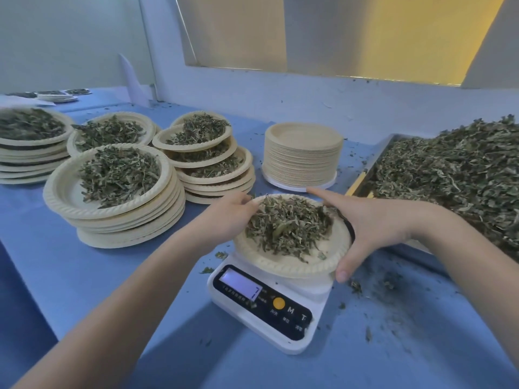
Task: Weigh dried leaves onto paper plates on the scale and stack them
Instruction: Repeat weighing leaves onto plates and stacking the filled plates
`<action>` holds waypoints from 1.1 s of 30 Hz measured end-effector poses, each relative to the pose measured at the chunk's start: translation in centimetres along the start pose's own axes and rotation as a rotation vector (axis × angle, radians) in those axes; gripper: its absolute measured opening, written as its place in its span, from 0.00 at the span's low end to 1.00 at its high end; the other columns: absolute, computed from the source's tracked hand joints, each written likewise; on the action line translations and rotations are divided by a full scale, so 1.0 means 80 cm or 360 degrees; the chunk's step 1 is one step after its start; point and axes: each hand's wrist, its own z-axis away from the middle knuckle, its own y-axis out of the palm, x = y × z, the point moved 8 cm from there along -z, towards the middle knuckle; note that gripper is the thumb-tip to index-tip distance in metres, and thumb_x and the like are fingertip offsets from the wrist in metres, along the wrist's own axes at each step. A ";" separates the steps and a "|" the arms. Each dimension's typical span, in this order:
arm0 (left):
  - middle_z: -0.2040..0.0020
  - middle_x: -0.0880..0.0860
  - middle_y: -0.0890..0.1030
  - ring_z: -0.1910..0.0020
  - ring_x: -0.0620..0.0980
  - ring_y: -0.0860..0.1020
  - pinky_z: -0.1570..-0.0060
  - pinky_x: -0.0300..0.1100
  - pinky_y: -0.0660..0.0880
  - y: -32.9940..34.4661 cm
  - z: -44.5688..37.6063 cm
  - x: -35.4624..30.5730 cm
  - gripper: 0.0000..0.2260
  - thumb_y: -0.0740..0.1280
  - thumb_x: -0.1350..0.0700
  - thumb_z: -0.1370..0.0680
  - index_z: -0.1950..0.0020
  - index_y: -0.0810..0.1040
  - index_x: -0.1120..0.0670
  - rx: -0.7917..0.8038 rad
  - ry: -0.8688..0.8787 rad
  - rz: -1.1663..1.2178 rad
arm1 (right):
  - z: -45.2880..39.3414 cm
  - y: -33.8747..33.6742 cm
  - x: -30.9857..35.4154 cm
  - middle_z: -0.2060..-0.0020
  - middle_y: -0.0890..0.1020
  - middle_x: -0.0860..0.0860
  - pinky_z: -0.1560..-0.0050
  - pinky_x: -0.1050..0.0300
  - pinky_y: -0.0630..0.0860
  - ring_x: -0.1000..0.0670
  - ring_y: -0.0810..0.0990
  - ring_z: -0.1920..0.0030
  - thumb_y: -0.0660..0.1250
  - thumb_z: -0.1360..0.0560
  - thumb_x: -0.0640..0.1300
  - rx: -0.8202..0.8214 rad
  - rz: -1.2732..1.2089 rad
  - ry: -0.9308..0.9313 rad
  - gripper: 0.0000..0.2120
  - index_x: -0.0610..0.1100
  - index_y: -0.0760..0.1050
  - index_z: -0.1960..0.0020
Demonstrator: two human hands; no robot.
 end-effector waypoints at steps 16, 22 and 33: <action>0.55 0.62 0.75 0.65 0.55 0.79 0.50 0.54 0.79 -0.272 0.009 -0.001 0.08 0.59 0.61 0.20 0.44 0.74 0.63 -0.0917 0.0016 0.0587 | -0.102 -0.184 0.149 0.58 0.85 0.53 0.53 0.64 0.77 0.58 0.83 0.59 0.78 0.36 0.40 -0.1107 -0.0548 -0.0408 0.21 0.53 0.79 0.46; 0.54 0.56 0.73 0.57 0.53 0.74 0.47 0.50 0.77 -0.322 -0.043 0.005 0.05 0.59 0.56 0.19 0.52 0.70 0.57 -0.0835 -0.0094 0.0309 | -0.189 -0.222 0.184 0.49 0.82 0.47 0.52 0.61 0.73 0.49 0.79 0.49 0.64 0.28 0.31 -0.1337 -0.0469 -0.0298 0.19 0.50 0.79 0.44; 0.33 0.62 0.68 0.31 0.61 0.62 0.34 0.53 0.57 -0.333 -0.125 0.077 0.16 0.51 0.56 0.18 0.36 0.72 0.58 -0.0812 -0.0519 -0.0979 | -0.291 -0.191 0.176 0.36 0.77 0.51 0.56 0.59 0.65 0.48 0.71 0.35 0.52 0.28 0.29 -0.0843 -0.0256 -0.0147 0.30 0.54 0.69 0.32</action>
